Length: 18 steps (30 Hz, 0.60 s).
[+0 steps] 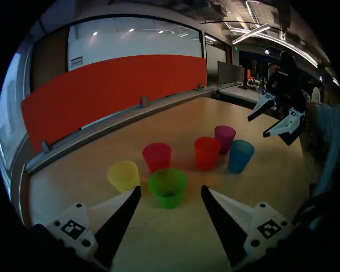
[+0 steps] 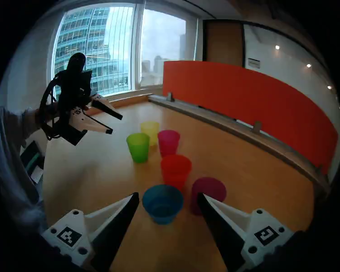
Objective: Pour water
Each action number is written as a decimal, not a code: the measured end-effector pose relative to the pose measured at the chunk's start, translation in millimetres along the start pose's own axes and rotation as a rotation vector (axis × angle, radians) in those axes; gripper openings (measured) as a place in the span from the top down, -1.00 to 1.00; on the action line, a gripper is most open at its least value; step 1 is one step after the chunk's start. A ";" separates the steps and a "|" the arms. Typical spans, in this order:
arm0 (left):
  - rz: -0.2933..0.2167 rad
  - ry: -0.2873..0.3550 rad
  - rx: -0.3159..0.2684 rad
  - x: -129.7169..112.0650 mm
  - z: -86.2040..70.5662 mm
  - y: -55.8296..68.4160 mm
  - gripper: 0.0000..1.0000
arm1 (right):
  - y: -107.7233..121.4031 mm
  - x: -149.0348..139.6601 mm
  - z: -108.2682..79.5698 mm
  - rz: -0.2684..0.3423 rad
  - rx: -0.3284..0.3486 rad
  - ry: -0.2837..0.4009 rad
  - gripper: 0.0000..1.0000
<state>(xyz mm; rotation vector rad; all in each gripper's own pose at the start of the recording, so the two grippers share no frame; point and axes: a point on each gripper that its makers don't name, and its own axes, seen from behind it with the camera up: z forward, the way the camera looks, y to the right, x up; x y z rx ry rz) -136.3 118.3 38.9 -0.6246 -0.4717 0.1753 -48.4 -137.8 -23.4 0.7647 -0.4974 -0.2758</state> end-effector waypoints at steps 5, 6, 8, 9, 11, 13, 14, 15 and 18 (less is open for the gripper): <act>0.004 -0.021 -0.010 -9.2 6.0 2.1 -0.98 | -2.1 -9.3 3.8 0.001 0.005 -0.013 -0.99; 0.004 -0.025 -0.011 -10.8 7.1 2.3 -0.97 | -2.8 -11.3 4.5 0.001 0.006 -0.016 -0.99; 0.006 -0.031 -0.013 -13.5 9.1 2.7 -0.97 | -4.4 -15.9 6.2 0.002 0.010 -0.022 -0.99; 0.007 -0.034 -0.014 -14.7 9.9 2.9 -0.97 | -5.0 -18.1 7.0 0.003 0.012 -0.026 -0.99; 0.007 -0.039 -0.017 -17.0 11.1 3.5 -0.97 | -5.6 -22.9 9.0 0.008 0.013 -0.033 -0.99; 0.005 -0.045 -0.019 -19.7 12.1 3.6 -0.97 | -6.3 -27.2 10.6 0.012 0.015 -0.039 -0.99; 0.004 -0.049 -0.019 -21.4 12.5 3.5 -0.97 | -6.7 -29.6 11.5 0.014 0.016 -0.042 -0.99; 0.003 -0.052 -0.020 -23.0 12.9 3.4 -0.97 | -7.0 -31.6 12.3 0.015 0.017 -0.045 -0.98; 0.004 -0.065 -0.019 -28.2 13.4 2.7 -0.97 | -8.0 -37.1 14.3 0.017 0.020 -0.055 -0.99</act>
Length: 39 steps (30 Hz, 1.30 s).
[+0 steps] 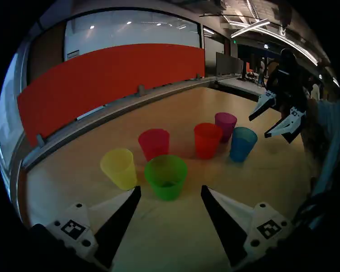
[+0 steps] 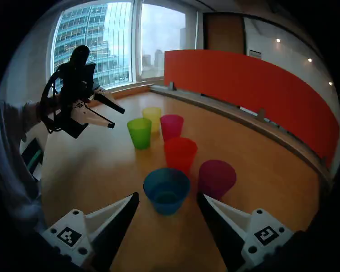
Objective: Pour water
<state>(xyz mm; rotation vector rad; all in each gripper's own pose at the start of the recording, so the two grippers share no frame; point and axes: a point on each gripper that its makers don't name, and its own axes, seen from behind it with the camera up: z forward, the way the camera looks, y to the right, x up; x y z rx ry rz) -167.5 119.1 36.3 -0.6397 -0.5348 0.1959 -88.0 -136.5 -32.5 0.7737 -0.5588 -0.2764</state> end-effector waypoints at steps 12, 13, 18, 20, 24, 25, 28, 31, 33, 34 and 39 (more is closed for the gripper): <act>0.001 -0.031 -0.006 -8.3 7.2 -1.6 -0.97 | -0.9 -10.7 9.3 -0.009 0.001 -0.023 -0.99; 0.002 -0.034 -0.006 -8.6 8.4 -2.2 -0.97 | -0.8 -11.7 10.4 -0.008 0.002 -0.026 -0.99; 0.006 -0.052 -0.005 -10.5 16.7 -4.3 -0.98 | 0.3 -16.0 16.5 -0.004 0.002 -0.036 -0.99; 0.005 -0.060 -0.006 -12.0 20.9 -5.0 -0.97 | 1.1 -17.2 19.0 -0.003 0.002 -0.039 -0.98; -0.001 -0.076 -0.006 -15.4 29.6 -8.1 -0.97 | 2.2 -19.2 23.6 -0.001 0.004 -0.045 -0.99; -0.002 -0.079 -0.006 -16.1 31.6 -9.3 -0.98 | 2.4 -19.4 24.7 -0.001 0.004 -0.046 -0.99; -0.004 -0.089 -0.007 -18.2 38.1 -12.1 -0.97 | 2.5 -20.0 28.3 -0.002 0.006 -0.049 -0.99; -0.004 -0.097 -0.013 -19.4 44.5 -13.0 -0.97 | 2.0 -21.0 32.4 -0.002 0.009 -0.052 -0.99; -0.004 -0.099 -0.018 -19.4 48.5 -13.0 -0.98 | 1.6 -21.8 35.5 -0.002 0.010 -0.056 -0.99; -0.005 -0.100 -0.021 -19.3 50.2 -12.8 -0.97 | 1.5 -22.1 37.1 -0.002 0.012 -0.057 -0.99; -0.013 -0.106 -0.034 -20.4 58.1 -11.8 -0.97 | 0.8 -22.5 45.5 -0.005 0.017 -0.061 -0.99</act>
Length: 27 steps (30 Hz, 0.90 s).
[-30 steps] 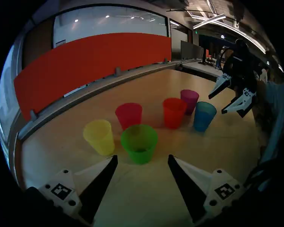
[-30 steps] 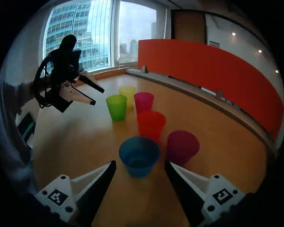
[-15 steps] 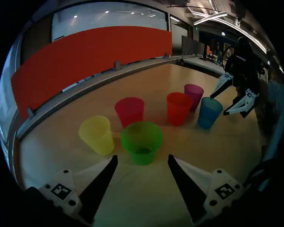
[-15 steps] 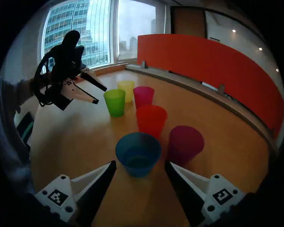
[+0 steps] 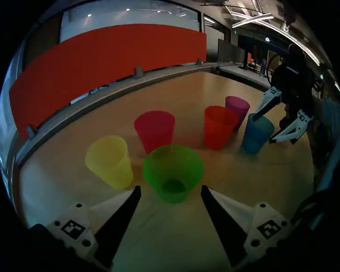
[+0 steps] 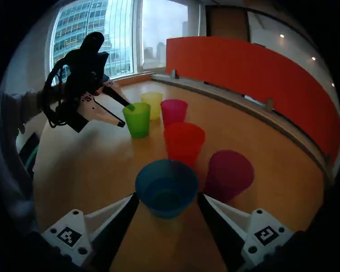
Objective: Pour water
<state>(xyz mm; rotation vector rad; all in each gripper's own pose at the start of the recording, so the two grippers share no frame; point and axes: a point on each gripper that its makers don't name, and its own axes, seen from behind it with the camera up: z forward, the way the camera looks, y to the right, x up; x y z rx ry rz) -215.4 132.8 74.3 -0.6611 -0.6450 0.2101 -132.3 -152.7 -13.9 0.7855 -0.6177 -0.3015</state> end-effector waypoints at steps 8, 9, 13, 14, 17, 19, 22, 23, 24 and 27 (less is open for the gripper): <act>0.015 -0.006 -0.009 2.6 9.1 -0.5 -0.98 | -1.2 3.4 9.3 -0.003 0.008 0.001 -0.99; 0.016 -0.007 -0.010 3.3 10.2 -0.6 -0.98 | -1.3 3.9 10.2 -0.003 0.009 0.001 -0.99; 0.019 -0.006 -0.014 7.3 14.3 -0.2 -0.97 | -1.9 6.2 13.0 -0.003 0.013 0.004 -0.99; 0.021 -0.006 -0.015 8.5 15.2 -0.1 -0.97 | -1.8 6.6 13.6 -0.003 0.013 0.004 -0.99; 0.026 -0.005 -0.016 11.8 17.0 -0.3 -0.97 | -1.9 7.5 14.9 -0.005 0.015 0.005 -0.99; 0.027 -0.005 -0.016 13.5 17.8 -0.5 -0.97 | -2.0 7.8 15.5 -0.007 0.015 0.006 -0.99; 0.029 -0.003 -0.016 15.2 18.6 -0.3 -0.97 | -2.0 8.1 16.3 -0.009 0.015 0.007 -0.99; 0.029 -0.002 -0.017 15.6 18.7 0.0 -0.97 | -1.9 8.3 16.5 -0.009 0.014 0.007 -0.99; 0.030 -0.002 -0.017 15.7 19.0 0.3 -0.98 | -1.9 8.4 16.7 -0.010 0.015 0.008 -0.99; 0.033 -0.002 -0.019 15.1 20.1 1.6 -0.98 | -2.6 8.3 16.9 -0.011 0.017 0.008 -0.99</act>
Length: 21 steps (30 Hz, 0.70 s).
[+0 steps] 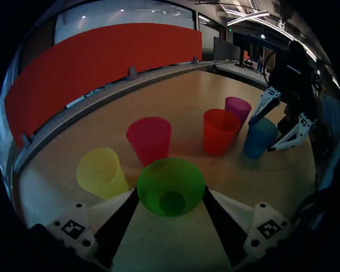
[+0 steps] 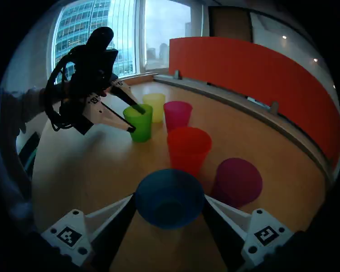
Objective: Pour water
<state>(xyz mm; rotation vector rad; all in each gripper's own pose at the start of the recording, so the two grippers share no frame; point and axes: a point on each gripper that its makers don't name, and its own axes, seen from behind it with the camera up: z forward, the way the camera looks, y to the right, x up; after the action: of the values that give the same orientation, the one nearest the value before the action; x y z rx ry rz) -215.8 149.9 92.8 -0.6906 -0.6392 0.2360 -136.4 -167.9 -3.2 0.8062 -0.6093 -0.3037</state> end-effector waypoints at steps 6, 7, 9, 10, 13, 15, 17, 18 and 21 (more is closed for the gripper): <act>-0.003 -0.002 0.005 -0.5 2.2 -0.4 -0.83 | 0.1 -0.4 0.3 0.000 -0.002 0.000 -0.99; -0.005 -0.002 0.003 -0.5 2.3 -0.2 -0.78 | 0.2 -0.7 0.3 0.000 -0.003 0.000 -0.99; -0.008 -0.003 -0.001 -0.6 2.5 0.3 -0.72 | 0.5 -1.3 0.4 0.000 -0.004 -0.001 -0.99; -0.010 -0.003 -0.003 -0.4 2.5 0.8 -0.71 | 0.6 -1.5 0.5 -0.001 -0.004 -0.001 -0.99; -0.012 -0.003 -0.007 -0.1 2.4 1.5 -0.71 | 1.3 -2.0 0.9 -0.003 -0.007 -0.001 -0.90; -0.011 -0.004 -0.006 -0.2 2.4 1.3 -0.71 | 2.1 -1.9 1.2 -0.004 -0.010 -0.001 -0.84; -0.010 -0.004 -0.005 -0.4 2.2 1.1 -0.71 | 1.7 -1.9 1.2 -0.004 -0.010 -0.001 -0.82; -0.009 -0.004 -0.004 -0.4 2.1 0.9 -0.71 | 1.6 -1.9 1.1 -0.004 -0.009 -0.001 -0.82; -0.007 -0.003 -0.003 -0.2 1.8 0.5 -0.71 | 1.3 -1.6 0.6 -0.001 -0.008 0.003 -0.81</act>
<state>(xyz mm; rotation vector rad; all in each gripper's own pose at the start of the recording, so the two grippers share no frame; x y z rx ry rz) -217.1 151.1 93.4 -0.6912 -0.6450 0.2296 -138.0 -166.7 -2.6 0.7994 -0.6046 -0.3059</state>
